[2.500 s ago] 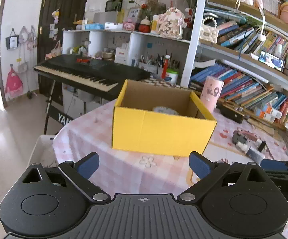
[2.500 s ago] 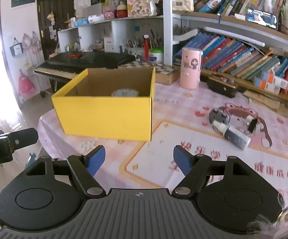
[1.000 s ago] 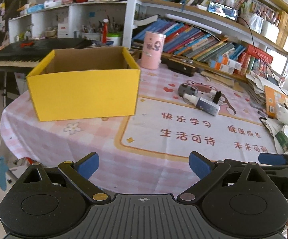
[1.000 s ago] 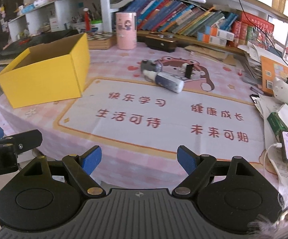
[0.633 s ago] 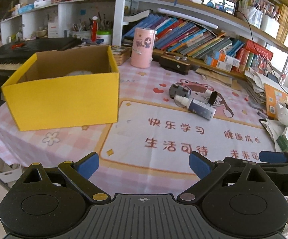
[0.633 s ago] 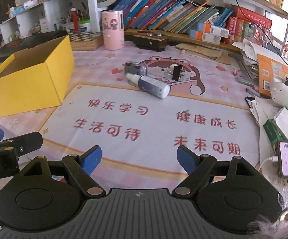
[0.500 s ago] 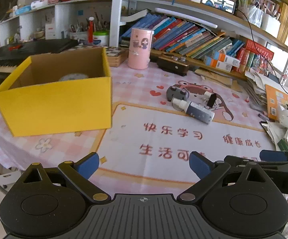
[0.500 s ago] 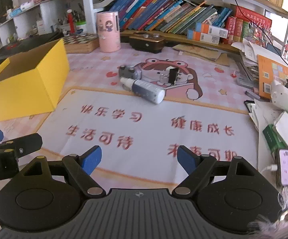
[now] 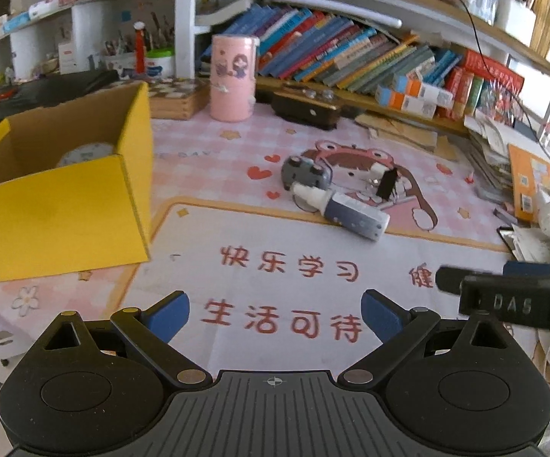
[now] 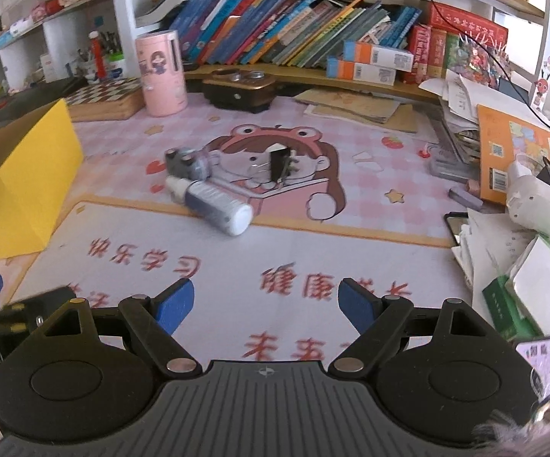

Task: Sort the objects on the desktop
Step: 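Withdraw both tools from the yellow box back over the desk mat, then grasp the black binder clip with the right tool while the left tool approaches the spray bottle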

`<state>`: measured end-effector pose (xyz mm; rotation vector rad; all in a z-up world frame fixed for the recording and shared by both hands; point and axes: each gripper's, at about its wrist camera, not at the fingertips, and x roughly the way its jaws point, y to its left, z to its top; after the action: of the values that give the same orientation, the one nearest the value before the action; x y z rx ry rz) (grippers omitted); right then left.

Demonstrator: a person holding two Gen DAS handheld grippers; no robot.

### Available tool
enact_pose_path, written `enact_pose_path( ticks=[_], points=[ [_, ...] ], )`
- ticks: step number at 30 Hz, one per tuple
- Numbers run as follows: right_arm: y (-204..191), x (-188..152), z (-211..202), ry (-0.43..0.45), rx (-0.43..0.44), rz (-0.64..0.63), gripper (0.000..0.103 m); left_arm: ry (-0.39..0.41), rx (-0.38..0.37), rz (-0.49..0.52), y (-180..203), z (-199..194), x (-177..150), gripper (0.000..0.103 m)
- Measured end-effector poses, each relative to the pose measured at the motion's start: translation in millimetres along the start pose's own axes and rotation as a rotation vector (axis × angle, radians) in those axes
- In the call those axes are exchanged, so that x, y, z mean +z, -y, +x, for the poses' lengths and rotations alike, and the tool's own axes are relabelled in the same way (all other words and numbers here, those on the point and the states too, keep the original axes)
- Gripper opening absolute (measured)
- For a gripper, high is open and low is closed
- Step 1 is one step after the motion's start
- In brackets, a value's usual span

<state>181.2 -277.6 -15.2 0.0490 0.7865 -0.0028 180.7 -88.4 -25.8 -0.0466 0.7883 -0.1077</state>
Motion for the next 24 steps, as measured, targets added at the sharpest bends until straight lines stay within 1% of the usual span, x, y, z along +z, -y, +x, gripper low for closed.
enact_pose_path(
  ticks=[5,10,14,20,24],
  points=[
    [21,6,17,-0.013,0.009,0.023,0.082,-0.035,0.012,0.016,17,17,4,0.099],
    [40,13,34,-0.018,0.011,0.046,0.082,-0.037,0.023,0.044,35,33,10,0.099],
    [52,24,42,-0.019,0.004,0.046,0.082,-0.044,0.025,0.045,44,43,17,0.099],
    [58,47,53,0.022,0.021,0.042,0.082,-0.012,0.034,0.058,47,55,35,0.099],
    [56,60,62,0.031,0.041,0.017,0.083,-0.025,0.013,0.072,52,71,44,0.099]
  ],
)
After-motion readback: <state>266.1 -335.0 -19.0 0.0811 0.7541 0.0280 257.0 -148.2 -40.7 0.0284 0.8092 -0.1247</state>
